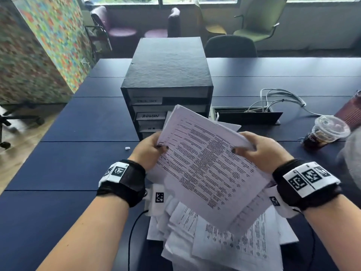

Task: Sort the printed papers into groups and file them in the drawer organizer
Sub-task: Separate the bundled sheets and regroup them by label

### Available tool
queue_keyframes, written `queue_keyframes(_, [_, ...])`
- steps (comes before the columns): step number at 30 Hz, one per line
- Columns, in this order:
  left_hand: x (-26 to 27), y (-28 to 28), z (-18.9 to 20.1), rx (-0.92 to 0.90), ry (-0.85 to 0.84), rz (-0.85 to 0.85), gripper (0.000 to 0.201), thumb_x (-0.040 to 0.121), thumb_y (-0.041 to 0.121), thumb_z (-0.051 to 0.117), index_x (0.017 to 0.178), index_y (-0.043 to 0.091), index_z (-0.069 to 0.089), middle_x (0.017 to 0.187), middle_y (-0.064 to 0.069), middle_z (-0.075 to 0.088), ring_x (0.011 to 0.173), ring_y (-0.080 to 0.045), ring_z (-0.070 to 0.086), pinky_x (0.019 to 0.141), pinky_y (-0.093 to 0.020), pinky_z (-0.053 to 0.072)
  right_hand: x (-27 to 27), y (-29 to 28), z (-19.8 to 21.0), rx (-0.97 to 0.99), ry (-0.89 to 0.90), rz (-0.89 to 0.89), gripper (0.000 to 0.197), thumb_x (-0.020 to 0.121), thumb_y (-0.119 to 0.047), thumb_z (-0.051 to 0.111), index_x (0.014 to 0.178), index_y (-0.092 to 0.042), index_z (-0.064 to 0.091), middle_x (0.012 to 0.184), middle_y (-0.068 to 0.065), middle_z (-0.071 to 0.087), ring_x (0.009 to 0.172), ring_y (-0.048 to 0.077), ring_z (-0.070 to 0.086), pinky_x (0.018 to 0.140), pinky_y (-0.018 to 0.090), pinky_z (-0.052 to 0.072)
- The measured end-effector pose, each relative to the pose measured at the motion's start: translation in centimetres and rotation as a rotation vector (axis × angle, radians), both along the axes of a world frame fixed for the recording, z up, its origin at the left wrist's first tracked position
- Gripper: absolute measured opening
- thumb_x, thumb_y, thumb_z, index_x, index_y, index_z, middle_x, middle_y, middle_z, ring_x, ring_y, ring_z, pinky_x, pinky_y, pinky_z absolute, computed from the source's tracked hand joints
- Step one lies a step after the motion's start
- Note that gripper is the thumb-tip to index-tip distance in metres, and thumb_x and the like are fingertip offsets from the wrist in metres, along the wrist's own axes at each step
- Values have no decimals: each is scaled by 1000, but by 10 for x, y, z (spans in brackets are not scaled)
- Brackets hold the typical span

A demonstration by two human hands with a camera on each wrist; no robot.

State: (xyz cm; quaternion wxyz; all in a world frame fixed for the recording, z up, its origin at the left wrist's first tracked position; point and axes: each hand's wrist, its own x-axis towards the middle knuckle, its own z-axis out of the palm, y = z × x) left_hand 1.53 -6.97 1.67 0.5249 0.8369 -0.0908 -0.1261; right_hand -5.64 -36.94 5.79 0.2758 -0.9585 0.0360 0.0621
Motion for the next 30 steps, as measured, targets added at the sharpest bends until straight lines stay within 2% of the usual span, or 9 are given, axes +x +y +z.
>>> queue_keyframes(2, [5, -2, -2, 26, 26, -16, 29, 89, 2, 57, 99, 30, 59, 97, 9, 69, 95, -17, 65, 91, -35, 50, 3, -2, -14, 155, 9, 13, 23, 82, -42, 64, 100, -29, 60, 75, -12, 63, 65, 4, 57, 62, 21, 41])
queue_keyframes(4, [12, -2, -6, 81, 8, -48, 20, 86, 11, 63, 98, 27, 62, 96, 8, 70, 93, -15, 65, 88, -34, 50, 4, -10, -33, 320, 26, -29, 28, 80, -37, 68, 101, -19, 65, 78, -9, 67, 65, 1, 57, 68, 22, 44])
queue_keyframes(7, [24, 2, -19, 78, 14, 72, 12, 87, 17, 63, 90, 29, 65, 94, 4, 69, 87, -14, 62, 80, -28, 46, -1, -24, -61, 467, 50, -125, 43, 68, -53, 72, 98, -22, 69, 85, 9, 71, 71, 14, 58, 72, 35, 47])
queue_keyframes(9, [34, 8, -34, 14, 69, 231, 24, 90, 10, 55, 85, 30, 67, 93, 0, 69, 88, -21, 64, 75, -27, 47, -7, -31, -77, 552, 74, -175, 46, 62, -59, 70, 93, -25, 69, 85, 11, 70, 71, 18, 59, 71, 38, 48])
queue_keyframes(12, [50, 14, -53, 98, 73, 324, 29, 88, 1, 50, 100, 21, 68, 99, -4, 68, 100, -29, 64, 85, -33, 49, -14, -39, -92, 702, 105, -298, 42, 66, -50, 76, 95, -20, 71, 97, 20, 68, 77, 24, 63, 80, 46, 51])
queue_keyframes(15, [62, 11, -63, 179, 88, 347, 35, 88, 2, 51, 118, 14, 62, 113, -7, 66, 107, -27, 61, 91, -31, 46, -17, -46, -105, 827, 149, -384, 46, 61, -45, 79, 94, -14, 70, 94, 24, 69, 76, 30, 65, 80, 51, 52])
queue_keyframes(19, [81, -2, -75, 234, 157, 292, 39, 90, 7, 53, 129, 12, 54, 125, -9, 60, 111, -29, 58, 95, -33, 45, -14, -52, -120, 975, 163, -436, 79, 28, -56, 90, 90, -11, 71, 85, 18, 71, 68, 28, 68, 64, 38, 58])
queue_keyframes(25, [94, -16, -99, 490, 306, 191, 53, 87, 39, 61, 134, 18, 49, 134, -9, 54, 120, -29, 52, 102, -34, 42, -13, -56, -129, 1061, 161, -427, 92, 26, -53, 91, 100, -4, 66, 87, 19, 71, 70, 29, 68, 64, 37, 58])
queue_keyframes(30, [88, -24, -103, 543, 244, 173, 50, 84, 37, 61, 130, 20, 51, 134, -16, 49, 121, -38, 47, 102, -44, 41, -18, -53, -131, 1106, 166, -430, 91, 27, -51, 92, 101, -5, 66, 91, 20, 71, 72, 29, 68, 64, 36, 58])
